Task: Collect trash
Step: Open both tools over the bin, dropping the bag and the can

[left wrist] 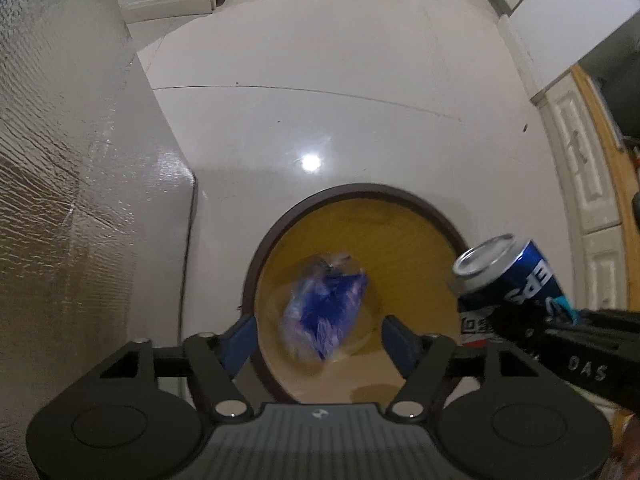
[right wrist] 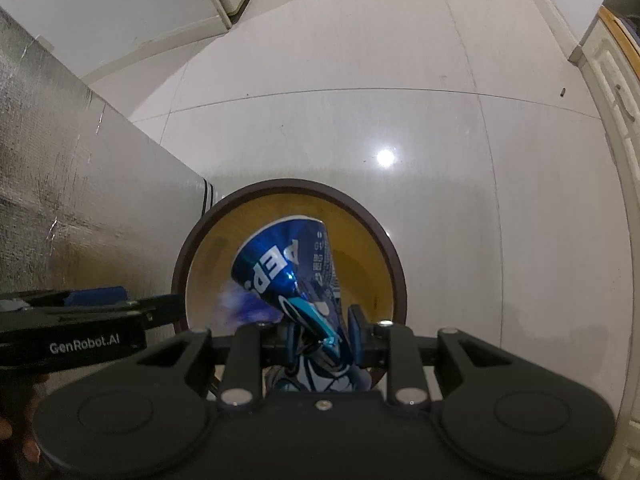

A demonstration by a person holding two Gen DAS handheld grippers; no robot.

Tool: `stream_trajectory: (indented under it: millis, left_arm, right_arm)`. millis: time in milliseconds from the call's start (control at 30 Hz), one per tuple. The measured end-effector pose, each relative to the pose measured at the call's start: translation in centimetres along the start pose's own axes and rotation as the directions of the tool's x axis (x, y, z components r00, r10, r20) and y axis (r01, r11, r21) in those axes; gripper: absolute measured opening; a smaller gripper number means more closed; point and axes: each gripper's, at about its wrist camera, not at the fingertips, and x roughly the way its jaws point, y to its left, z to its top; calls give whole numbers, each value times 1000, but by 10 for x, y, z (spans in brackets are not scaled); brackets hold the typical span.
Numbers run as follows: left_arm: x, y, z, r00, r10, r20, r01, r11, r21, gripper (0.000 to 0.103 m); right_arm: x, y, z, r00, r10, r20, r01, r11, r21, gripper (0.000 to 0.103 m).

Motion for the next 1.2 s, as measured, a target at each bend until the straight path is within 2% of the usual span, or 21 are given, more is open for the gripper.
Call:
stream_trajectory:
  millis: [267,433,600,667,867,967,1100,1200]
  left_arm:
    - [1,6,-2,997,80,-15,-79,997,20,86]
    - [-2,13,-3,995,102,-18,-102,995,5,94]
    - [-1,13,-4,994,105,-30,-105,994,12,99]
    - [0,13,-6,993,107,-39,-106,994,21,100]
    - [0,15,-7,992,110,-65,-109,994,19,103]
    - [-2,16,-7,991,115,-65,-114,993,20,103]
    - [-7,15,-9,990,126,-67,-124,992,32,103]
    - [-12,13,-11,990,126,-64,-123,991,45,103]
  right_arm:
    - [4,-1,3,1000,11,-6,-11,1000,-8,26]
    - [2,-3,0,1000,12,8,-12,1000,-23,29]
    - [0,-4,-2,1000,-5,16,6,999,-39,53]
    - [0,-5,-2,1000,-11,10,11,999,-39,55]
    - [0,-5,-8,999,-39,3,39,997,-63,72]
    - [-2,-6,-11,999,-44,4,44,997,-62,75]
    - [-6,-7,-14,999,-38,24,39,998,-58,102]
    - [-9,-9,-17,998,-48,31,50,997,-53,103]
